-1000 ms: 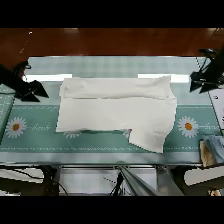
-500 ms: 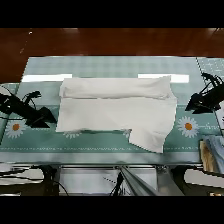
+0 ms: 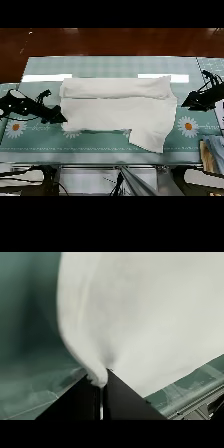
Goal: Fold the shirts.
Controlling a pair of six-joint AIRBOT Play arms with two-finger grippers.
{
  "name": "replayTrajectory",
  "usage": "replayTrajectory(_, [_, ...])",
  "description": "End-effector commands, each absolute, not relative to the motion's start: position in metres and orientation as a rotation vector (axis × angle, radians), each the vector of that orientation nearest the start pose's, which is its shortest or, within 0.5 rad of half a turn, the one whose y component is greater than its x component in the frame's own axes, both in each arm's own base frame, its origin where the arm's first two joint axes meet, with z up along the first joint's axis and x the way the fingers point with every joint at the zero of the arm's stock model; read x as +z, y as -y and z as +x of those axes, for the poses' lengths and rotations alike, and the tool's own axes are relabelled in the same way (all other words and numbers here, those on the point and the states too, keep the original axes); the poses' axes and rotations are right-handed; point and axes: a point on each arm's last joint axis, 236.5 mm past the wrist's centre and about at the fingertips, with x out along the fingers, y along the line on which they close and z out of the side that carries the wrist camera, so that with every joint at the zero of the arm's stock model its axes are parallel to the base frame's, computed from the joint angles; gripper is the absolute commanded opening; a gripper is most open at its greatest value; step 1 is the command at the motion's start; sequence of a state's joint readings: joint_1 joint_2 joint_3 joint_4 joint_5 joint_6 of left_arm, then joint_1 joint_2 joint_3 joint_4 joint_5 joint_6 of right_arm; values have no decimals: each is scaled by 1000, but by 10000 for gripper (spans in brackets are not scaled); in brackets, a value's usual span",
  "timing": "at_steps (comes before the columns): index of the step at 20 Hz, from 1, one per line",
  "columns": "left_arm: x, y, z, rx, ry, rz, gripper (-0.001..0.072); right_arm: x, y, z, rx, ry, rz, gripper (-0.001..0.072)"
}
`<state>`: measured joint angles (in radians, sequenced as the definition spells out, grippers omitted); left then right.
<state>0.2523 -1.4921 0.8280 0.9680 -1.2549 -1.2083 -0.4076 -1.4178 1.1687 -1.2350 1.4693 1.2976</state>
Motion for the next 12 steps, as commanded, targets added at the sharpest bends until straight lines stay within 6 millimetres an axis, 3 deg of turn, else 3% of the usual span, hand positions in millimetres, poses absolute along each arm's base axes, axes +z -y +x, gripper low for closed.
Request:
replayTrajectory(1, [-116,69,278,-352,-1673,-622,26,-38,70,295,93,-1652,392,496])
replayTrajectory(4, [-113,69,275,-359,-1684,-631,26,-52,70,261,72,-1690,494,496])
replayTrajectory(6, [-112,69,274,-377,-1681,-619,26,-59,59,244,66,-1666,578,496])
replayTrajectory(12, [-112,70,274,-379,-1682,-619,26,-74,-6,235,197,-1528,772,496])
